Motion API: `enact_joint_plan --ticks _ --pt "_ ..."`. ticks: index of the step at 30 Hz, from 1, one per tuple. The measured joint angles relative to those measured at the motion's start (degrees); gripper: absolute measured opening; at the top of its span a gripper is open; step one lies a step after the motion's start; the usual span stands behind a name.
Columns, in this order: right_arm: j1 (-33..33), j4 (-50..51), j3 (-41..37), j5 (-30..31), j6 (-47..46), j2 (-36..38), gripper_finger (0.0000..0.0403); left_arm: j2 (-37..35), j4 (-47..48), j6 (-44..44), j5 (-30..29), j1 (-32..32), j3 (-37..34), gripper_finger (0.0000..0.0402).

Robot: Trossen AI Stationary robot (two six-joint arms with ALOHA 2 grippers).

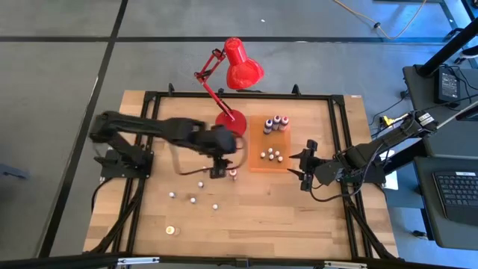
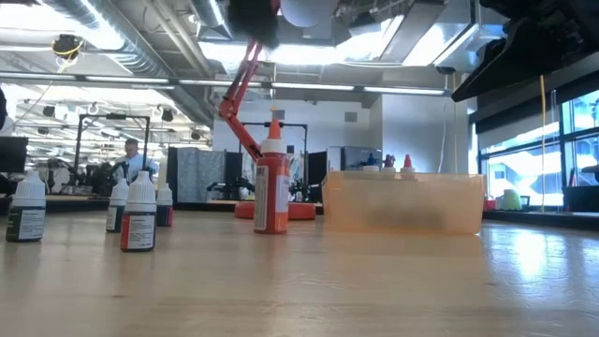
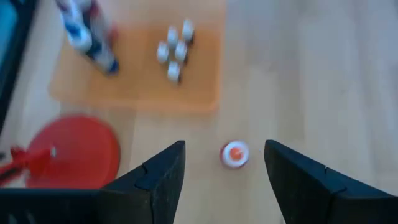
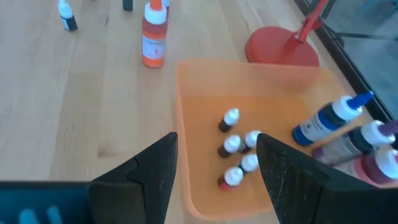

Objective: Pick & Place food coloring
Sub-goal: Put the large orange food coloring bottle into the orange bin

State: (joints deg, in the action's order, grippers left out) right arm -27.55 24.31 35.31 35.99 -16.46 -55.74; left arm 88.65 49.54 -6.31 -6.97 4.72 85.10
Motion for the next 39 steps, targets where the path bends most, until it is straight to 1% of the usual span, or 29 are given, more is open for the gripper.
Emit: enact_joint_plan --ticks 5,7,10,12,14,17,21,24,29,32,35,39 --pt "0.0 -5.82 0.0 0.03 0.59 -3.16 0.022 -17.39 -22.17 0.11 -1.45 2.0 -21.07 0.0213" --pt "0.0 -8.7 0.0 0.33 2.64 -4.67 0.022 -23.62 -30.77 0.09 -2.32 2.9 -29.42 0.0212" --pt "0.03 -13.92 0.0 0.33 5.57 -6.96 0.022 -32.36 -40.58 -0.12 -4.12 4.05 -40.77 0.0214" --pt "0.85 -19.6 0.0 0.01 8.28 -8.78 0.022 -37.53 -45.61 -0.37 -5.87 4.51 -47.6 0.0214" --pt "2.45 -24.24 0.31 -2.69 12.04 -10.51 0.022 -41.98 -49.3 -0.37 -7.33 4.91 -53.29 0.0212" --pt "5.45 -27.57 3.14 -10.32 16.81 -14.27 0.022 -47.45 -52.49 -0.42 -10.28 4.96 -59.98 0.0213" --pt "9.5 -27.07 9.64 -14.69 19.41 -21.1 0.022 -52.09 -52.27 -0.38 -13.85 4.85 -65.43 0.0214" --pt "12.58 -26.22 15.2 -18.85 20.92 -27.01 0.022 -54.17 -52.13 -0.45 -14.17 4.83 -68.3 0.0212" --pt "16.48 -24.44 23.76 -22.8 21.5 -36.18 0.022 -54.78 -52.4 -0.79 -14.99 4.83 -68.94 0.0214" --pt "18.35 -22.58 28.13 -26.6 21.61 -41.09 0.022 -54.85 -52.37 -1.67 -14.96 4.85 -68.94 0.0212" --pt "19.43 -21.17 31.01 -29.85 21.55 -45.34 0.022 -54.77 -52.3 -1.96 -14.94 4.85 -68.94 0.0213" --pt "20.37 -19.82 33.55 -30.73 21.53 -49.16 0.022 -54.8 -52.37 -1.96 -14.94 4.85 -68.94 0.0214"
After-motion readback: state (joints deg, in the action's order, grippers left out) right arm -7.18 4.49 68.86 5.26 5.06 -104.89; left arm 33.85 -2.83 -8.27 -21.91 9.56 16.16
